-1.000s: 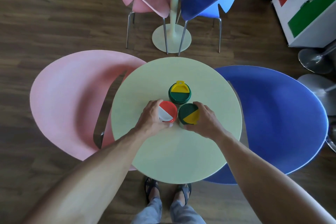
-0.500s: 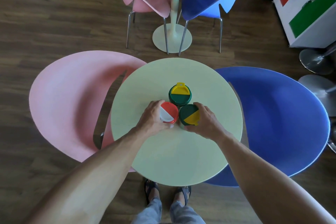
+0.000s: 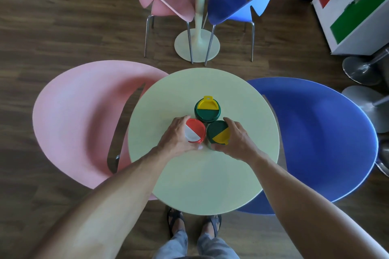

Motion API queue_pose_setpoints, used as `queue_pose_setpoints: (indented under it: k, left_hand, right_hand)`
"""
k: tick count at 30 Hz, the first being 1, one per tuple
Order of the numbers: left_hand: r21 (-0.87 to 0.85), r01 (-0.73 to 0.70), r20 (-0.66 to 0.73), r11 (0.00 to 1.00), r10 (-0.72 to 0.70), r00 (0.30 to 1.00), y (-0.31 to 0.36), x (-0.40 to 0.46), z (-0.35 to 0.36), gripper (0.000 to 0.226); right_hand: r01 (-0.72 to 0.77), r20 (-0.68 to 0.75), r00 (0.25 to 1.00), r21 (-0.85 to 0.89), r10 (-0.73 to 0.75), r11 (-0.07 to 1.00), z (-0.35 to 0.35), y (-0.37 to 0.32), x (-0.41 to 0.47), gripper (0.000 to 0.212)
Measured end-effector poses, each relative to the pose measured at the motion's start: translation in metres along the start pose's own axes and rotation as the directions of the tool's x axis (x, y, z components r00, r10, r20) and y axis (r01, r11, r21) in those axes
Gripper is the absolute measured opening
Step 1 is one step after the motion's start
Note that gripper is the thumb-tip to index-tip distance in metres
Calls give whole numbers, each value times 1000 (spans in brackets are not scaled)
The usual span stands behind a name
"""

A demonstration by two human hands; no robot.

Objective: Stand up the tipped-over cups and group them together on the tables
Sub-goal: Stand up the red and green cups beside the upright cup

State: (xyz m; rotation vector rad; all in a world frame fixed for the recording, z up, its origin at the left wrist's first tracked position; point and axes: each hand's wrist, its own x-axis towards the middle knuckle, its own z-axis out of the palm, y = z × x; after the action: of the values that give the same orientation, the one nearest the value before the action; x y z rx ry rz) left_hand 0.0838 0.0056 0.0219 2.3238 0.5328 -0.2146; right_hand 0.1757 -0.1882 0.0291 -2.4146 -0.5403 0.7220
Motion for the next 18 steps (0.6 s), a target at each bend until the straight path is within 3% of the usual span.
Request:
queue_pose_setpoints:
  k: [9,18]
  left_hand:
    - [143,0,65,990,-9,998,34,8,-30,63]
    - [461,-207,397,863,8,918,111,25,-48,73]
  right_hand:
    - [-108,-19,994,-102,107,989,-29,-21,-11,73]
    - [-299,-31,954,-186,299,936,-72,-23,-52,77]
